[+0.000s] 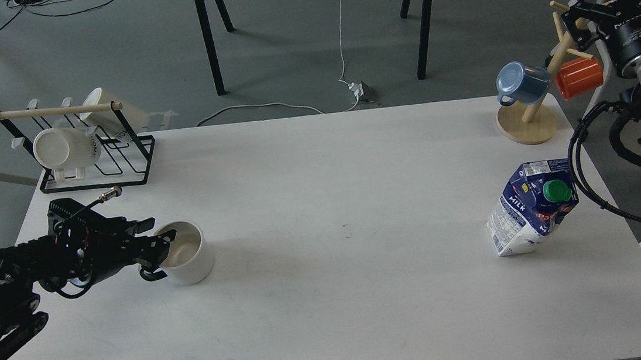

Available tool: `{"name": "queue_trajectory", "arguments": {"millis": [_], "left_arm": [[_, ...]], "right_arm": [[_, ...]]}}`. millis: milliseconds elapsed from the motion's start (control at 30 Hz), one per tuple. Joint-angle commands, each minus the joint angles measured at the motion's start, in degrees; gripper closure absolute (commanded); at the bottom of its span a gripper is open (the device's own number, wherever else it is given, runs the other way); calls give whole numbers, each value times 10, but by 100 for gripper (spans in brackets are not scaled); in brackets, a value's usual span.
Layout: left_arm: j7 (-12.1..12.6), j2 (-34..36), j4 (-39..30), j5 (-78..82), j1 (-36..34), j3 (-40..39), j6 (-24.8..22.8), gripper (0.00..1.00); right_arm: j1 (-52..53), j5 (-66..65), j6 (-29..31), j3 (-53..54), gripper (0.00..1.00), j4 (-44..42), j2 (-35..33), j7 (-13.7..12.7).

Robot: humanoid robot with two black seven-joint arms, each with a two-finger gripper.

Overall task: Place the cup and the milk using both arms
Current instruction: 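Grasp the white mug rim with the left gripper and slide it toward table center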

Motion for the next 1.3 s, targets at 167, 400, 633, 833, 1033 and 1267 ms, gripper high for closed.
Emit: {"name": "queue_trajectory", "arguments": {"millis": [167,400,633,833,1033,1267], "left_arm": [[-53,-1,4,-1,-4,-2,-1,93],[-88,-1,-6,-2,-24,-3,-14,98],[-90,-68,-28,-3,-124,-9,-129,98],[-46,-174,-27,0,-168,-2,-177,98],[20,-279,-4,35,-168,8,-200,97],[21,-354,45,64,-162,30,-200,94]], "right_arm": [[0,0,0,-2,1,0,0,-1],[0,0,0,-2,1,0,0,-1],[0,0,0,-2,1,0,-2,-1],[0,0,0,2,1,0,-4,0],[3,0,0,3,1,0,-7,0],[9,0,0,2,1,0,-6,0]]}}
